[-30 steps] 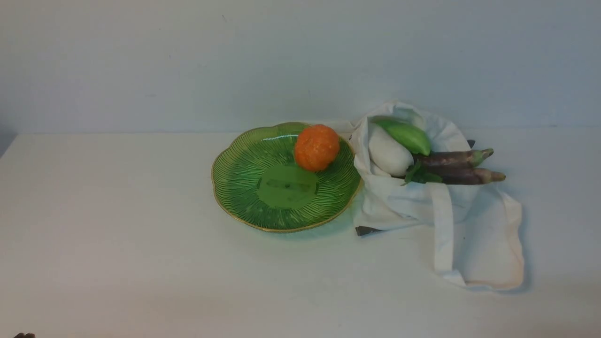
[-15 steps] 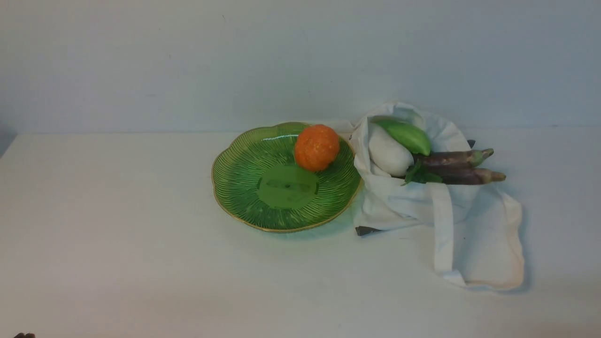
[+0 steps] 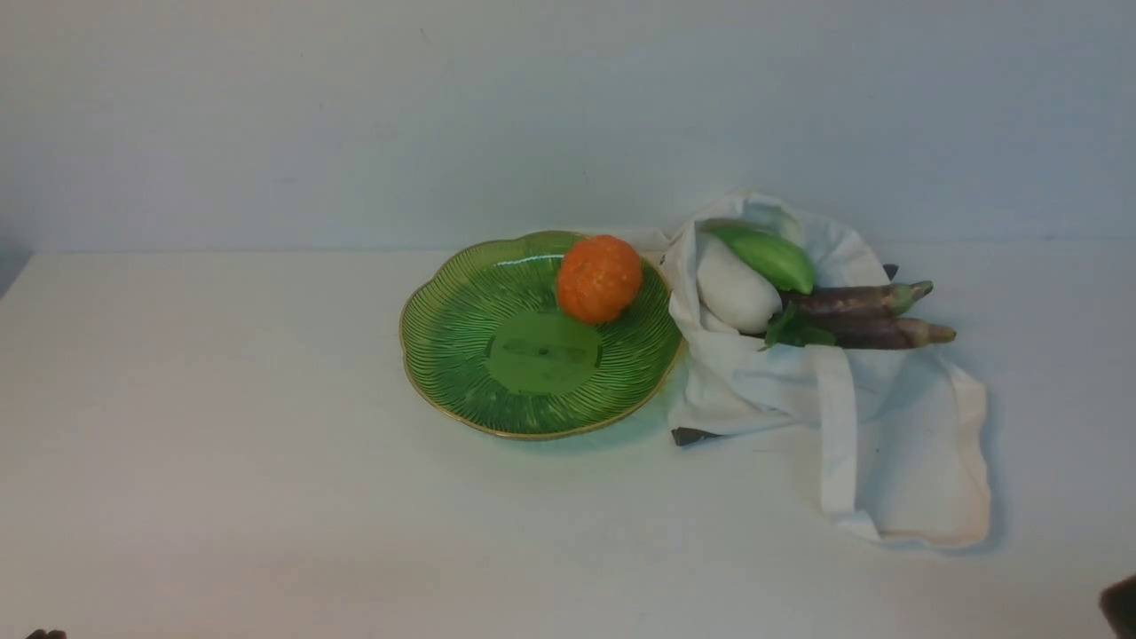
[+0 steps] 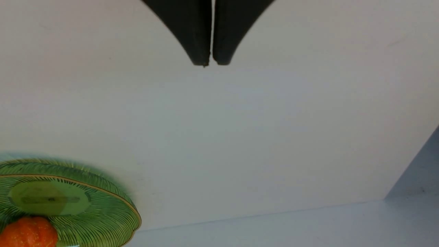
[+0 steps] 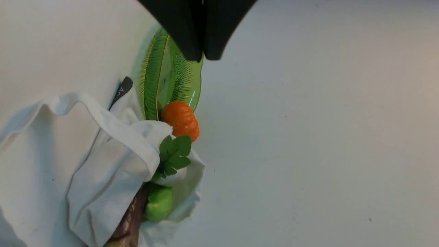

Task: Take vegetables from cloth bag on white table place on plate.
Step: 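Reach into the cloth bag and grasp a vegetable inside it with the right gripper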

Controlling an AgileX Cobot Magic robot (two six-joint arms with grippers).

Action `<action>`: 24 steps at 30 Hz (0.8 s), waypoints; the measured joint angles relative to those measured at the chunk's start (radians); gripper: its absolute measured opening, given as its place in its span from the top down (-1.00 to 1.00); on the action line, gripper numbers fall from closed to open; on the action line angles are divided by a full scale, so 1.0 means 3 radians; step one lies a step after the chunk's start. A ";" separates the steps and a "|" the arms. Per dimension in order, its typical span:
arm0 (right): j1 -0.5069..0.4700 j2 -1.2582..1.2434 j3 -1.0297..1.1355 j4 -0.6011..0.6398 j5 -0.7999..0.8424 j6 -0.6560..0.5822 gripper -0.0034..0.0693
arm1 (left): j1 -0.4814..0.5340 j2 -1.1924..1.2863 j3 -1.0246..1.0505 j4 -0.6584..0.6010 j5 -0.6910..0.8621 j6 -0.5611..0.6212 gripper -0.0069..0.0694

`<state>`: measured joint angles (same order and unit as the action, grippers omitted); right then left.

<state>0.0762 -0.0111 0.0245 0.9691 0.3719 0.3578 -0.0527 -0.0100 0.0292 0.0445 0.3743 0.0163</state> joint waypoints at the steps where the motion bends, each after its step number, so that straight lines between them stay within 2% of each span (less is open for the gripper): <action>1: 0.0005 0.0000 0.0000 0.0059 0.0038 -0.0151 0.95 | 0.0000 0.0000 0.0000 0.0000 0.0000 0.0000 0.83; 4: 0.0043 0.0000 -0.0075 0.0149 0.0177 -0.0635 0.95 | 0.0000 0.0000 0.0000 0.0000 0.0000 0.0000 0.83; 5: 0.0076 0.0000 -0.0232 0.0196 0.0250 -0.1015 0.95 | 0.0000 0.0000 0.0000 0.0000 0.0000 0.0000 0.83; 6: 0.0080 0.0000 -0.0262 0.0194 0.0256 -0.1074 0.95 | 0.0000 0.0000 0.0000 0.0000 0.0000 0.0000 0.83; 7: 0.0106 0.0000 -0.0538 0.0217 0.0287 -0.1555 0.95 | 0.0000 0.0000 0.0000 0.0000 0.0000 0.0000 0.83; 9: 0.0113 0.0000 -0.0966 0.0197 0.0319 -0.2193 0.95 | 0.0000 0.0000 0.0000 0.0000 0.0000 0.0000 0.83; 12: 0.0116 0.0131 -0.1467 0.0046 0.0397 -0.2718 0.95 | 0.0000 0.0000 0.0000 0.0000 0.0000 0.0000 0.83; 15: 0.0116 0.0529 -0.1857 -0.0376 0.0618 -0.2843 0.95 | 0.0000 0.0000 0.0000 0.0000 0.0000 0.0000 0.83; 19: 0.0116 0.1275 -0.2103 -0.1027 0.0976 -0.2633 0.93 | 0.0000 0.0000 0.0000 0.0000 0.0000 0.0000 0.83; 23: 0.0116 0.1986 -0.2186 -0.1337 0.1098 -0.2424 0.92 | 0.0000 0.0000 0.0000 0.0000 0.0000 0.0000 0.83; 24: 0.0119 0.2386 -0.2250 -0.1428 0.1111 -0.2420 0.92 | 0.0000 0.0000 0.0000 0.0000 0.0000 0.0000 0.83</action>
<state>0.1119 0.7045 -0.6506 0.5406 0.7052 -0.3683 -0.0527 -0.0100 0.0292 0.0445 0.3743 0.0163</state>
